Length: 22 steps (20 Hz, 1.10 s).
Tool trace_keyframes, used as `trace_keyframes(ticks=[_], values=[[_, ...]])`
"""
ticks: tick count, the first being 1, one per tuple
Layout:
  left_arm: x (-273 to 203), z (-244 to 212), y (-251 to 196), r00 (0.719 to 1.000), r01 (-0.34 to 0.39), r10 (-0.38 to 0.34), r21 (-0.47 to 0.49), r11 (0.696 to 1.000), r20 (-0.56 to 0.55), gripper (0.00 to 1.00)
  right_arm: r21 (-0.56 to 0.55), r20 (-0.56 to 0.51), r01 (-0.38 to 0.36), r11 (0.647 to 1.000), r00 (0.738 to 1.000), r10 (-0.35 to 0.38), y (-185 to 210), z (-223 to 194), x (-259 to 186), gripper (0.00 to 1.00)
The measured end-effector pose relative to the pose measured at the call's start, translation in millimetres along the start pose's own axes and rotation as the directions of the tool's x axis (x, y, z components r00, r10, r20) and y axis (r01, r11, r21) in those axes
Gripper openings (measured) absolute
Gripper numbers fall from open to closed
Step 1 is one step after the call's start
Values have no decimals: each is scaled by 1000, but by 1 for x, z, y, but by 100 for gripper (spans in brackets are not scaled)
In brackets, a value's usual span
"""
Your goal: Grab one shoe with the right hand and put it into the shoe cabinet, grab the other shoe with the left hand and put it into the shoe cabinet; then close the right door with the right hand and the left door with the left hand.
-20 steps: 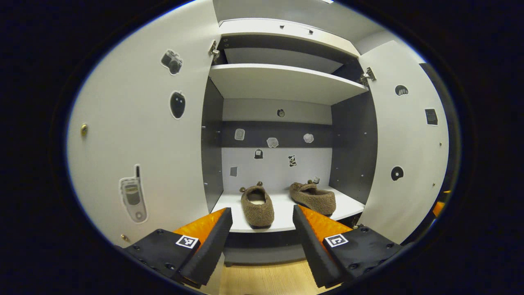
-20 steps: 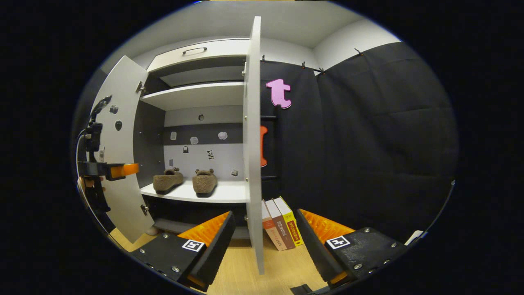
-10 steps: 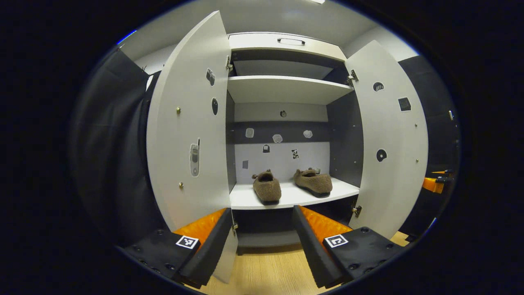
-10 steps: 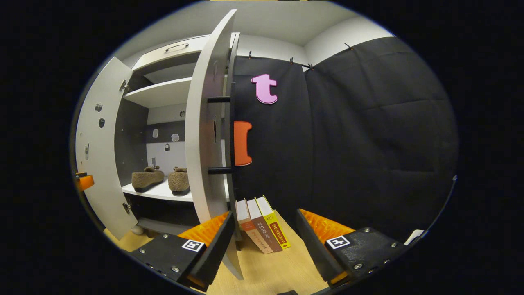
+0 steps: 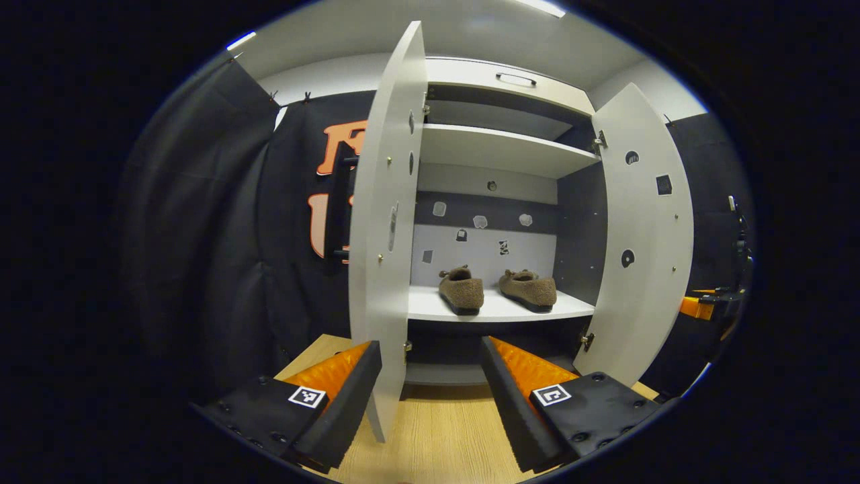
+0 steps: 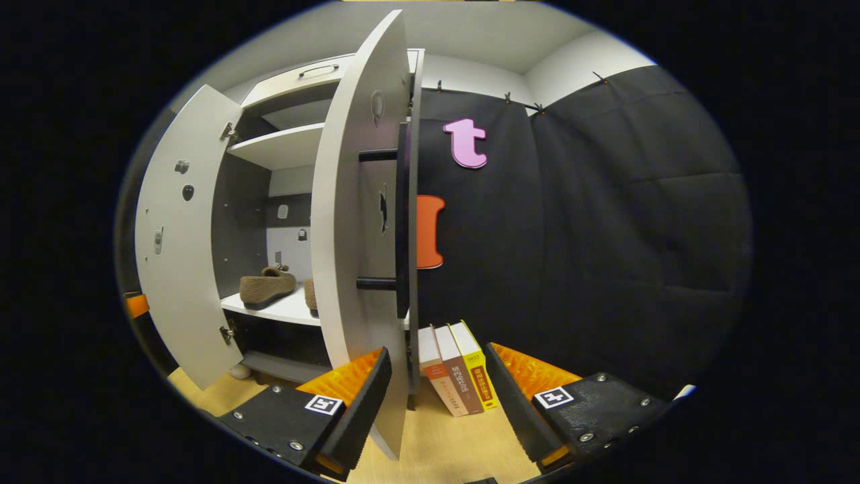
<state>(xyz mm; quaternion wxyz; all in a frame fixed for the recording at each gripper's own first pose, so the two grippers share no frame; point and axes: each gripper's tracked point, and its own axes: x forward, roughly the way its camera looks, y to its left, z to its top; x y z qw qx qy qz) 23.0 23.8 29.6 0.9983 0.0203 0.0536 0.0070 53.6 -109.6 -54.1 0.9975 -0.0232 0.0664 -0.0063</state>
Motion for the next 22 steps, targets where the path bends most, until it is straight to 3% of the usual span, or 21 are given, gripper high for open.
trace_keyframes(ticks=[4, 8, 9, 10, 11, 12, 13, 14, 15, 16, 19, 22], values=[[-12, 4, 34, 998, -63, 63, -6, 998, 3, 97, 14, 8, -99, 995, 995, 99, 53, 0, 14, 88], [-21, 9, 65, 992, -124, 124, -3, 992, 14, 97, 21, 15, -144, 989, 990, 144, 90, 2, 41, 89], [-21, 8, 71, 991, -135, 135, -8, 991, 13, 95, 31, 20, -163, 986, 987, 162, 101, 3, 49, 97], [-23, 6, 78, 989, -148, 148, -10, 989, 12, 97, 41, 26, -181, 983, 983, 180, 112, 5, 58, 97], [-23, 4, 82, 987, -159, 159, -10, 987, 8, 99, 51, 35, -191, 980, 981, 189, 123, 7, 71, 90], [-24, 5, 87, 986, -169, 169, -8, 986, 7, 95, 50, 47, -197, 979, 980, 194, 132, 9, 84, 98], [-23, 4, 91, 985, -173, 173, -9, 985, 5, 95, 38, 49, -188, 981, 981, 186, 134, 10, 99, 91], [-22, 4, 95, 984, -176, 176, -11, 984, 3, 99, 27, 43, -184, 983, 982, 183, 139, 7, 111, 91], [-19, 4, 99, 984, -178, 178, -11, 984, 0, 95, 16, 49, -180, 984, 983, 179, 144, 7, 118, 91], [-20, 2, 105, 983, -181, 181, -12, 983, -1, 99, 4, 48, -177, 984, 983, 177, 151, 10, 123, 91], [-12, 2, 117, 982, -191, 191, -8, 982, 3, 95, 4, 52, -172, 985, 984, 172, 150, 11, 124, 90], [1, 0, 125, 982, -188, 188, 20, 982, -2, 97, 24, 43, -157, 987, 987, 155, 150, 10, 126, 90]])
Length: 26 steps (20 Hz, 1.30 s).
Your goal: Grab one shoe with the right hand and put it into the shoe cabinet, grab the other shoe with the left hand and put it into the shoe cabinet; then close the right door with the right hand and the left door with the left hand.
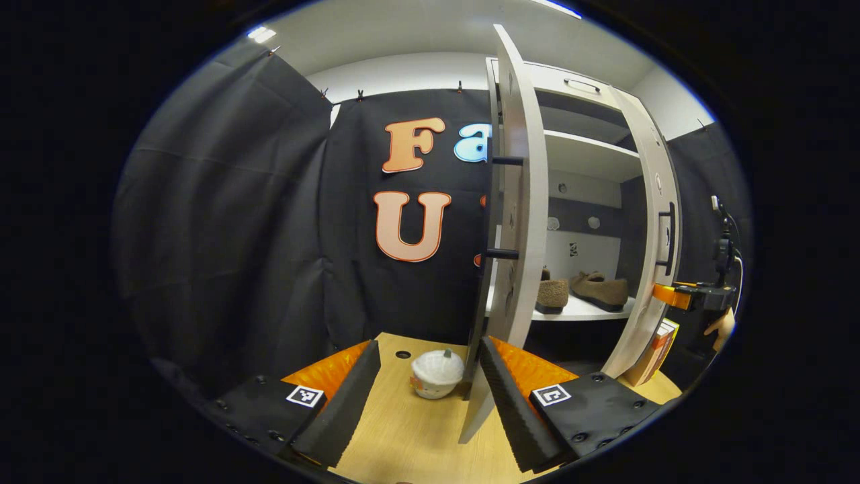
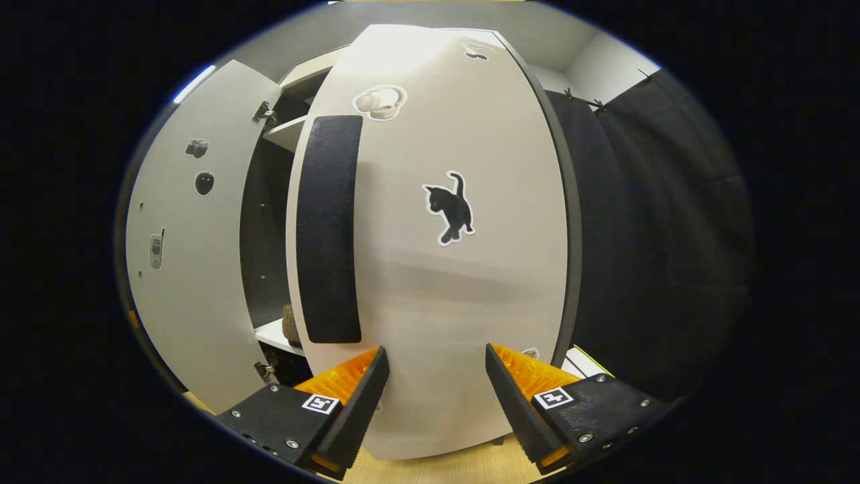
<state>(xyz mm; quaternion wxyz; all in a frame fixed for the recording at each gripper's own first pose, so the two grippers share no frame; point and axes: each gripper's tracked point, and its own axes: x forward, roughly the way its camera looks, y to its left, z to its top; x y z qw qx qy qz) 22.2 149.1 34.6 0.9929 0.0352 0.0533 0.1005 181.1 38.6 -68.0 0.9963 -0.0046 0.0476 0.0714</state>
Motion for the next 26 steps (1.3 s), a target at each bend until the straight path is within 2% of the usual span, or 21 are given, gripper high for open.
trace_keyframes(ticks=[1, 3, 7, 9, 12, 13, 14, 15, 17, 21, 22, 23, 24, 26], values=[[6, -1, 0, 1000, 7, -7, 7, 1000, -2, 99, 3, -2, 6, 1000, 1000, -6, 0, -1, 1, 90], [20, -6, -1, 1000, 15, -15, 12, 1000, -7, 95, 0, -4, 16, 1000, 1000, -16, -1, -1, 3, 90], [40, -5, 1, 999, 32, -32, 1, 999, -5, 95, -11, -1, 32, 999, 1000, -32, 1, -1, 6, 90], [44, -4, -4, 998, 57, -57, -8, 998, -6, 97, -15, -5, 39, 999, 999, -39, 1, -2, 4, 90], [48, -4, -6, 997, 76, -76, 1, 997, -6, 94, -10, -19, 48, 999, 999, -49, 0, -2, 2, 90], [50, -4, -9, 996, 87, -87, 6, 996, -10, 97, -13, -16, 50, 999, 999, -50, -1, 0, 1, 91], [54, -4, -13, 995, 95, -95, 9, 995, -9, 94, -14, -10, 49, 999, 999, -49, -1, 1, -2, 90], [56, -3, -19, 994, 109, -109, 16, 994, -7, 96, -13, -4, 46, 999, 999, -46, -2, 4, -6, 91], [54, -5, -38, 989, 145, -145, 8, 989, -7, 92, -9, -2, 43, 999, 999, -43, -6, 8, -22, 90], [49, -15, -76, 975, 220, -222, -36, 975, -29, 96, -1, -13, 50, 999, 999, -50, -16, 14, -48, 90], [49, -14, -83, 971, 234, -235, -35, 972, -30, 92, 4, -11, 51, 999, 999, -51, -19, 17, -57, 90], [51, -14, -91, 968, 248, -248, -30, 968, -32, 99, 6, -12, 53, 999, 999, -52, -22, 19, -66, 97], [52, -12, -98, 964, 262, -263, -24, 965, -33, 92, 6, -12, 54, 999, 998, -54, -25, 21, -74, 90], [56, -13, -112, 956, 291, -291, -20, 957, -37, 92, 7, -12, 55, 998, 998, -55, -30, 23, -89, 91]])
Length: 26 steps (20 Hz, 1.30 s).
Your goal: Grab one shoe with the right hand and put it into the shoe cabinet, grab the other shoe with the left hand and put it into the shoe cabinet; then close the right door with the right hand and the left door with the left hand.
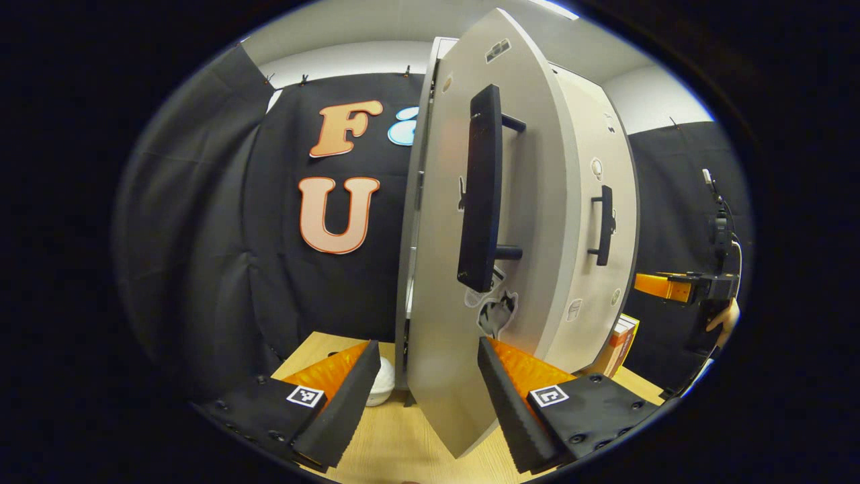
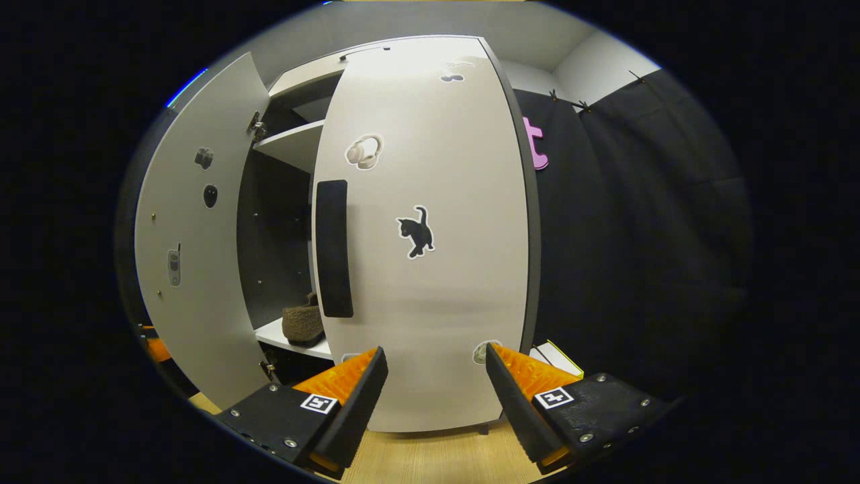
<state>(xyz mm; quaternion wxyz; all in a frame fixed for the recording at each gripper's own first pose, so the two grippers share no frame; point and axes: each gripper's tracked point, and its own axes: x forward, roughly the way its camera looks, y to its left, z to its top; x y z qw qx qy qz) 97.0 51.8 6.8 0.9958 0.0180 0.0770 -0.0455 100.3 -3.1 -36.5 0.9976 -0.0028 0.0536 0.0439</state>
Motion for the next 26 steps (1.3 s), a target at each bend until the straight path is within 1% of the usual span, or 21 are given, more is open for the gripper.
trace_keyframes(ticks=[1, 2, 3, 7, 10, 11, 14, 15, 18, 19, 20, 21, 22, 26], values=[[3, 0, -6, 1000, 11, -11, 0, 1000, -1, 92, -1, 0, -5, 1000, 1000, 5, -1, 1, -6, 91], [5, 0, -10, 1000, 19, -19, 0, 1000, -2, 92, -5, 2, -4, 1000, 1000, 4, -4, 1, -13, 97], [8, 1, -14, 1000, 26, -26, 1, 1000, -2, 92, -12, 6, 0, 1000, 1000, 0, -8, 3, -19, 91], [24, -1, -33, 998, 60, -60, -13, 998, -5, 94, -24, 22, 16, 1000, 1000, -16, -19, 5, -40, 91], [42, 1, -49, 996, 87, -87, -11, 996, -4, 96, -28, 24, 43, 999, 999, -43, -30, 4, -50, 91], [50, 4, -54, 996, 88, -87, -2, 996, 4, 94, -29, 25, 55, 998, 998, -54, -34, 4, -52, 91], [78, 11, -65, 997, 78, -78, 17, 997, 18, 94, -25, 18, 82, 996, 997, -81, -46, 1, -59, 91], [87, 14, -67, 997, 75, -75, 21, 997, 21, 97, -23, 18, 88, 996, 996, -88, -49, 0, -61, 91], [110, 17, -74, 998, 62, -63, 32, 998, 19, 97, -23, 14, 112, 993, 994, -112, -58, -3, -63, 91], [114, 17, -78, 998, 66, -67, 39, 997, 7, 95, -21, 14, 118, 993, 993, -117, -61, -3, -63, 91], [118, 20, -79, 998, 62, -64, 47, 997, 29, 95, -20, 13, 122, 992, 992, -122, -63, -4, -63, 91], [121, 17, -80, 998, 60, -62, 57, 997, 25, 94, -18, 13, 126, 992, 992, -126, -66, -5, -63, 91], [122, 18, -80, 997, 58, -60, 57, 997, 37, 99, -13, 12, 126, 992, 992, -126, -67, -6, -62, 91], [146, 18, -87, 999, 28, -30, 66, 997, 31, 97, -1, -1, 131, 991, 991, -131, -72, -11, -52, 91]])
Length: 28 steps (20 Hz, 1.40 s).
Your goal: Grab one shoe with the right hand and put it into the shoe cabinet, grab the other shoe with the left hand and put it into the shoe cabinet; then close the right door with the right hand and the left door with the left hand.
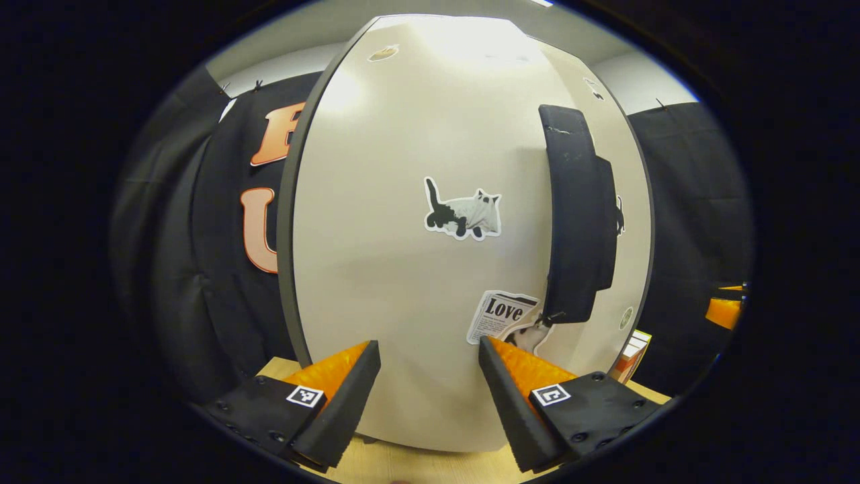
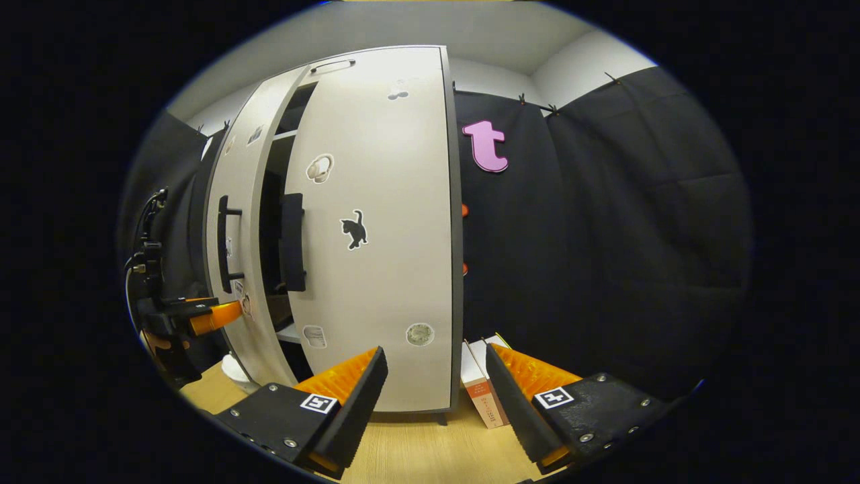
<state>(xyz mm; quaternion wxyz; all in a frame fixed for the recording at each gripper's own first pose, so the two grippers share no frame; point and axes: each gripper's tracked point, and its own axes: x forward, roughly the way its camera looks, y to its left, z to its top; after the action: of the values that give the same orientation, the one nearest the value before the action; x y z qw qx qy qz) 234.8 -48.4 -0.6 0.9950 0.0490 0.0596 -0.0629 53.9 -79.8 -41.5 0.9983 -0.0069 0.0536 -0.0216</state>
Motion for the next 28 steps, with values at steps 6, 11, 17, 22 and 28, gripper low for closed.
trace_keyframes(ticks=[6, 11, 17, 22, 28], values=[[12, -2, -3, 999, -30, 30, -2, 1000, -10, 94, 11, -4, -15, 1000, 1000, 15, 2, 2, 16, 91], [10, -1, -3, 998, -52, 53, 12, 999, -27, 97, 7, -3, -35, 999, 999, 35, 9, 9, 22, 91], [-20, 11, -3, 999, -24, 23, -19, 1000, -42, 97, -10, 6, -64, 998, 998, 64, 22, 22, 21, 91], [-60, 47, 22, 999, -49, 49, -37, 998, -11, 97, -25, 13, -93, 995, 996, 94, 33, 35, 17, 91], [-119, 93, 74, 991, -118, 119, -9, 993, 55, 97, -50, 42, -126, 991, 991, 128, 48, 67, -4, 91]])
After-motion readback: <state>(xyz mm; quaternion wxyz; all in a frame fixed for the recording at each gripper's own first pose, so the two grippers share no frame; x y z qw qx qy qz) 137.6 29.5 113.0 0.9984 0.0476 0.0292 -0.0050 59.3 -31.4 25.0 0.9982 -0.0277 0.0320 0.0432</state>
